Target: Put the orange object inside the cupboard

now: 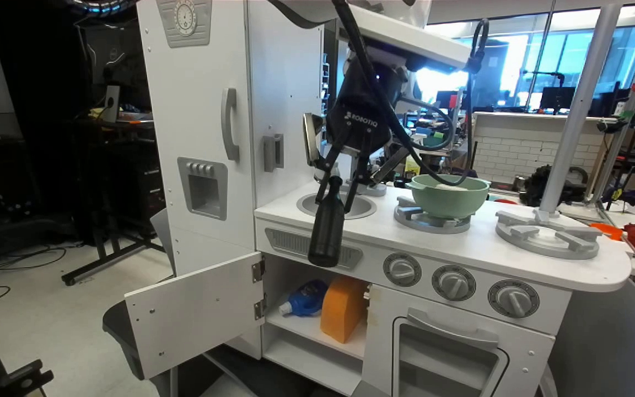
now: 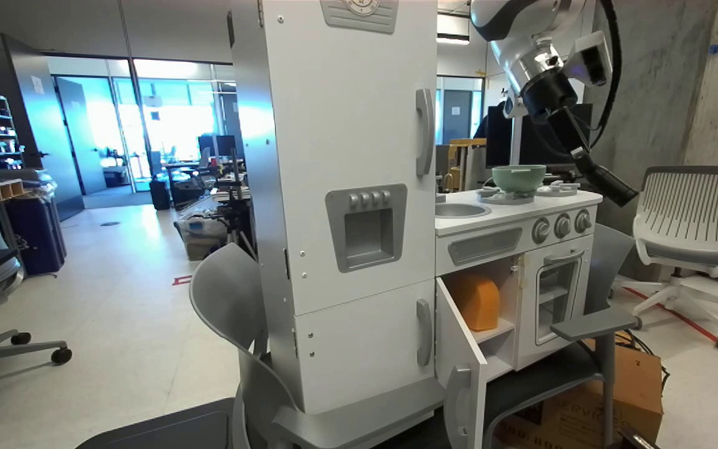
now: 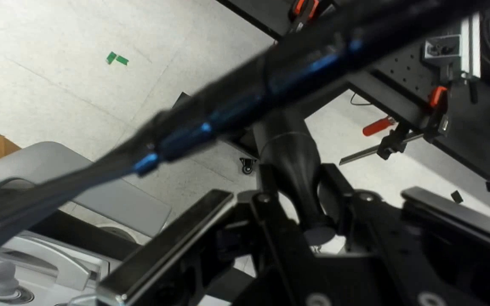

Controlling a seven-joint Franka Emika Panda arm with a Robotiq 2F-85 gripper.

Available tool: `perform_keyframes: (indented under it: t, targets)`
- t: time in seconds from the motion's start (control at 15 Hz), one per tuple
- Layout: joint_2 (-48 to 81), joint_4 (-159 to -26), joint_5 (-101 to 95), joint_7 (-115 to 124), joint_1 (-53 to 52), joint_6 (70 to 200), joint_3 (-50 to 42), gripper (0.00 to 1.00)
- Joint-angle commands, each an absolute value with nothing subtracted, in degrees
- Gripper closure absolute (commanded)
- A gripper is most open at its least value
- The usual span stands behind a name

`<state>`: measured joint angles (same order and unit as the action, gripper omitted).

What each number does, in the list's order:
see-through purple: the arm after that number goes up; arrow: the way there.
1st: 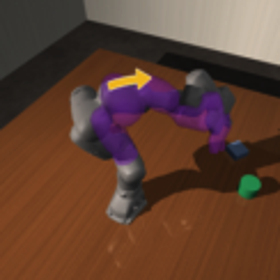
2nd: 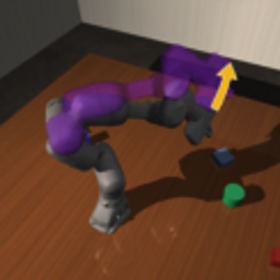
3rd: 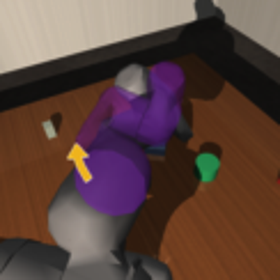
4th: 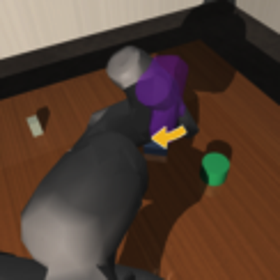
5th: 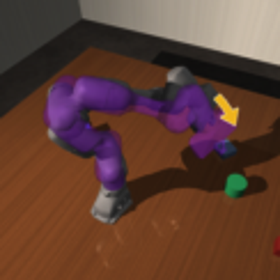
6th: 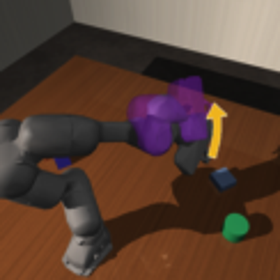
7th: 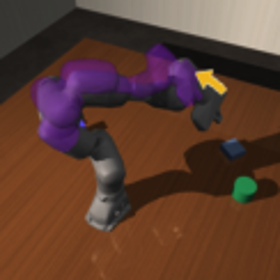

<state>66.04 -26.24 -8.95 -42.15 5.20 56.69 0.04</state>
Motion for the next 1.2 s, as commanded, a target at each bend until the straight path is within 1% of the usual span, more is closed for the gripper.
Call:
perform_keyframes:
  t: [0.0, 0.47, 0.67, 1.07, 1.13]
  targets:
    - [66.8, -25.3, -12.6, -46.8, 3.3, 53.4, -2.1, 0.92]
    - [68.8, -24.8, -16.5, -52.0, 1.6, 55.5, -4.1, 0.92]
    - [69.4, -25.4, -18.5, -53.6, 0.9, 54.3, -5.2, 0.92]
    - [70.0, -24.9, -21.0, -60.7, 0.3, 44.6, -6.2, 0.92]
    - [65.6, -33.4, -19.9, -60.7, 0.1, 48.0, -7.0, 0.92]
